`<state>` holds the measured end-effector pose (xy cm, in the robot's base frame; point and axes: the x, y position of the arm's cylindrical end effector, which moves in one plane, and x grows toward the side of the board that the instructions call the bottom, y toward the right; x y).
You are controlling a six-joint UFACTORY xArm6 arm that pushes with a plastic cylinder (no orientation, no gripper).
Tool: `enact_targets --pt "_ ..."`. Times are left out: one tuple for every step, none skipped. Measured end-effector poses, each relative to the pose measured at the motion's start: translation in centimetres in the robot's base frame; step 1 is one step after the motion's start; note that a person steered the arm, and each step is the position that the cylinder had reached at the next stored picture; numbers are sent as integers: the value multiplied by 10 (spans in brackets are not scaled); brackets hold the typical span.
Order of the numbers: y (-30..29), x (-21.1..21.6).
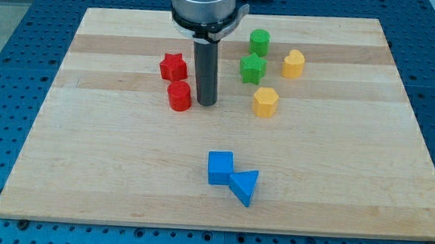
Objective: Slide the green circle to the center left
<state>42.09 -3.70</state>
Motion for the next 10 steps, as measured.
enact_targets --pt "-20 0" --pt "-46 0" --pt "-66 0" --pt "-86 0" --pt "-112 0" --pt "-140 0" --pt "-154 0" --pt "-102 0" --pt "-13 -6" --pt "18 -50"
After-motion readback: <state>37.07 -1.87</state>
